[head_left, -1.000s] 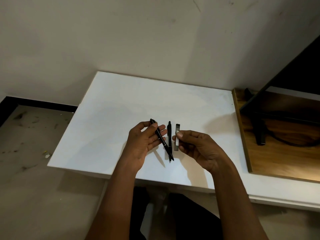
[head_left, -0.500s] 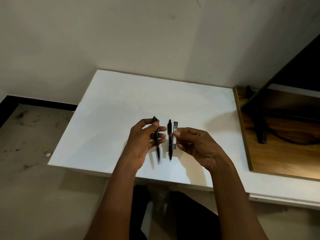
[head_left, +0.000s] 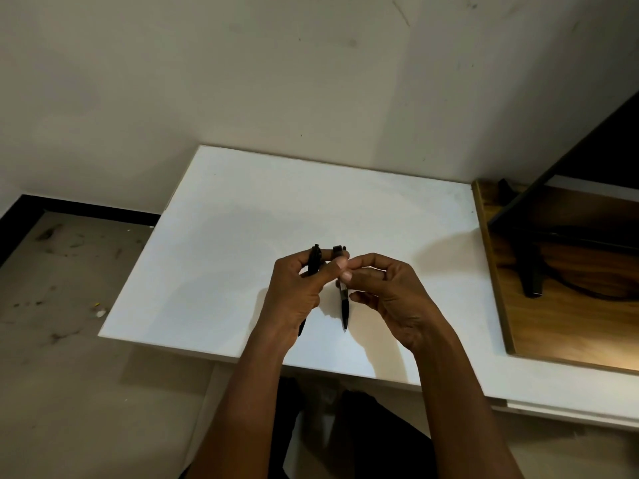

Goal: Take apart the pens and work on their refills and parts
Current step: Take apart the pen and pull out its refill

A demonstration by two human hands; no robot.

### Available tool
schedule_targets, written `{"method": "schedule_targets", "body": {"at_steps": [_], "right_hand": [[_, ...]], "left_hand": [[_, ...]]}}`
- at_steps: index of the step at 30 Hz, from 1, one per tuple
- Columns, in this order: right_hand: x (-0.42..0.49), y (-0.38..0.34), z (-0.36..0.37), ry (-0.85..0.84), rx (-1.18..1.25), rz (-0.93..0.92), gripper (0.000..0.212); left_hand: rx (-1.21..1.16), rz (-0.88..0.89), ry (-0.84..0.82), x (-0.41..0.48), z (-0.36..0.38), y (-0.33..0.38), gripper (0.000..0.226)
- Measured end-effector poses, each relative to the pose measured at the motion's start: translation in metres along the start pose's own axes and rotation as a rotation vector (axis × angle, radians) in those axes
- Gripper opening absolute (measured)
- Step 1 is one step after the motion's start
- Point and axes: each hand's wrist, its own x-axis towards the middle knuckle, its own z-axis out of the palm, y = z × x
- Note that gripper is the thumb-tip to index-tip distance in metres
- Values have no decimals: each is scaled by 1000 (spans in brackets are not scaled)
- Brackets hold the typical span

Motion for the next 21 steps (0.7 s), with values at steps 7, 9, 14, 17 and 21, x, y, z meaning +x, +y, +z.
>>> {"method": "schedule_targets", "body": {"at_steps": [7, 9, 14, 17, 21], "right_hand": [[3, -2, 2, 209, -256, -282, 9], [3, -1, 4, 201, -304, -315, 11], [4, 0, 3, 212, -366, -322, 10], [5, 1, 2, 232, -418, -324, 7], [8, 4, 6, 257, -556, -331, 11]], "left_hand": [[256, 124, 59, 0, 0, -3, 16], [358, 174, 47, -1, 0, -3, 20], [420, 212, 17, -2, 2, -3, 23], [439, 199, 17, -2, 2, -3, 24], [460, 189, 26, -1, 2, -5, 19]]}}
